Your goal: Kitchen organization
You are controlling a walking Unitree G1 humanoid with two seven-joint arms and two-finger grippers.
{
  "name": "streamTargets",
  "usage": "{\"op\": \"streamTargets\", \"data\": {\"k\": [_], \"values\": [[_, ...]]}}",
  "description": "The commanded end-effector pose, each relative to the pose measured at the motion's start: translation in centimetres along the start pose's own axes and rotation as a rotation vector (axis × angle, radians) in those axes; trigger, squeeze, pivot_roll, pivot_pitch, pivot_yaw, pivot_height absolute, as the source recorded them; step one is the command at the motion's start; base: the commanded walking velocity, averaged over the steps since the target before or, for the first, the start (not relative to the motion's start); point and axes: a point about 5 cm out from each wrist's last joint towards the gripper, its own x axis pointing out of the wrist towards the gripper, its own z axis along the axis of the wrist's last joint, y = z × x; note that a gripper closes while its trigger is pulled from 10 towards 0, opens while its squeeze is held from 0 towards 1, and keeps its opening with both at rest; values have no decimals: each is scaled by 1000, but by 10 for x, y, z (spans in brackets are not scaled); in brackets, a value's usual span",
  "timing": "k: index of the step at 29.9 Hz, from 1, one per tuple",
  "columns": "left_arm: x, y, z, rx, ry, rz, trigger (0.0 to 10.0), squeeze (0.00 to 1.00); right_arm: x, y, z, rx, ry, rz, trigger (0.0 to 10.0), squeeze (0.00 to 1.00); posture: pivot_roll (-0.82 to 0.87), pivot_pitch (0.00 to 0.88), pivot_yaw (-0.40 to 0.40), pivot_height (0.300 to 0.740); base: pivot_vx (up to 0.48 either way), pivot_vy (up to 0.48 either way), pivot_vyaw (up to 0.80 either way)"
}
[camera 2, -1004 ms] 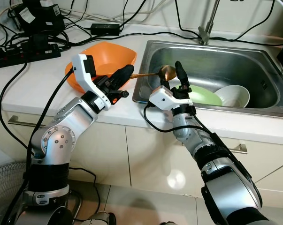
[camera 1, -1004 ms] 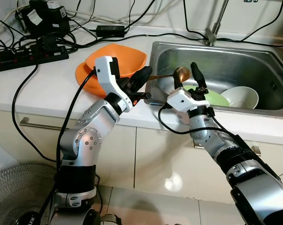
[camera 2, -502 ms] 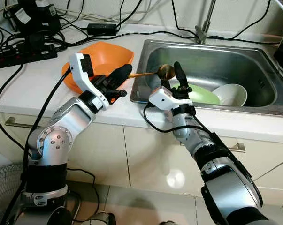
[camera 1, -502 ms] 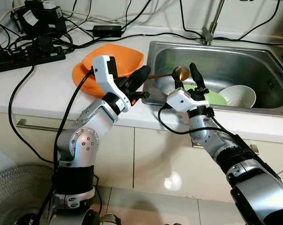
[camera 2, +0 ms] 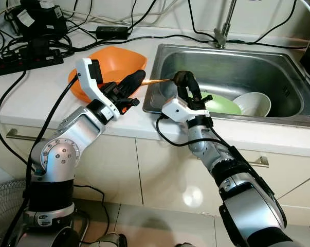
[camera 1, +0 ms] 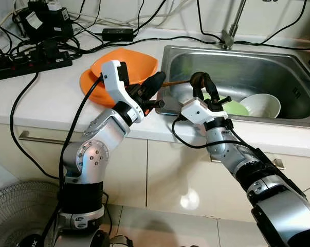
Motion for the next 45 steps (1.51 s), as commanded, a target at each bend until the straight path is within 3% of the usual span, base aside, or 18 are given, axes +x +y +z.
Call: {"op": "streamTargets", "data": {"k": [1, 15, 16, 17, 38, 45], "values": [[-1, 8, -3, -3, 25, 62, 10000, 0, 8, -6, 5, 3, -21, -33, 0, 0, 174, 24, 35, 740, 0, 0, 0], [4, 16, -9, -20, 72, 139, 10000, 0, 7, -6, 4, 2, -15, -36, 0, 0, 175, 46, 36, 740, 0, 0, 0], [4, 16, -10, -20, 73, 139, 10000, 376, 7, -6, 4, 3, -14, -36, 0, 0, 175, 46, 36, 740, 0, 0, 0], [4, 16, -11, -25, 79, 139, 10000, 1000, 7, -6, 4, 3, -14, -37, 0, 0, 175, 48, 36, 740, 0, 0, 0], [2, 13, -9, -49, 103, 106, 10000, 1000, 11, -9, 2, -9, 10, -48, 0, 0, 184, 57, 35, 740, 0, 0, 0], [-3, -6, -12, -12, 165, -59, 10000, 1000, 11, -10, 0, -22, 28, -50, 0, 0, 186, 57, 36, 740, 0, 0, 0]]}}
